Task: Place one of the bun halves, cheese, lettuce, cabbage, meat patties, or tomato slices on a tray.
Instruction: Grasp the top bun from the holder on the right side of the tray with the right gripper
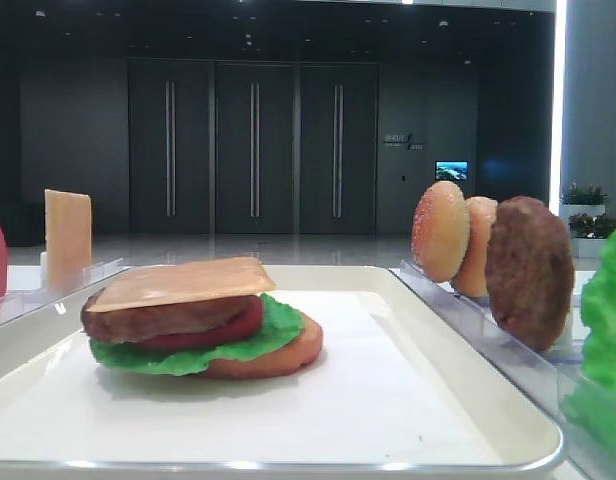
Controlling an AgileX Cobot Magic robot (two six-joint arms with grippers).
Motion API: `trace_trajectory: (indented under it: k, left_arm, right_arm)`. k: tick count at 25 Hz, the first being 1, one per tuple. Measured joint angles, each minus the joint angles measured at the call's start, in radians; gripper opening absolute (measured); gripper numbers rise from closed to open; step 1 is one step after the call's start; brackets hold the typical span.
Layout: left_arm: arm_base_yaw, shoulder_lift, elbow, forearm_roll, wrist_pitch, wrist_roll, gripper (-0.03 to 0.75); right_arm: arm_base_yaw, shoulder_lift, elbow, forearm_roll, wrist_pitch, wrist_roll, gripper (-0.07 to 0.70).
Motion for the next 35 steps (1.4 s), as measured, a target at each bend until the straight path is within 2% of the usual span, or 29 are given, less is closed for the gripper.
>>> trace_trajectory:
  k: [5, 9, 13, 19, 26, 35]
  left_arm:
    - [0.0, 0.0, 0.0, 0.0, 0.0, 0.0, 0.389]
    - [0.0, 0.0, 0.0, 0.0, 0.0, 0.0, 0.389]
    - [0.0, 0.0, 0.0, 0.0, 0.0, 0.0, 0.389]
    - [0.0, 0.0, 0.0, 0.0, 0.0, 0.0, 0.389]
    - [0.0, 0.0, 0.0, 0.0, 0.0, 0.0, 0.389]
    - [0.0, 0.0, 0.0, 0.0, 0.0, 0.0, 0.389]
  right_arm:
    - [0.013, 0.192, -0.213, -0.004, 0.026, 0.0, 0.349]
    - [0.075, 0.295, -0.344, -0.004, 0.069, 0.016, 0.349]
    - [0.213, 0.352, -0.441, -0.006, 0.084, 0.057, 0.349]
    - [0.422, 0.418, -0.524, -0.038, 0.041, 0.143, 0.35]
    - [0.44, 0.49, -0.547, -0.067, 0.038, 0.18, 0.353]
    - [0.439, 0.535, -0.552, -0.067, -0.039, 0.175, 0.403]
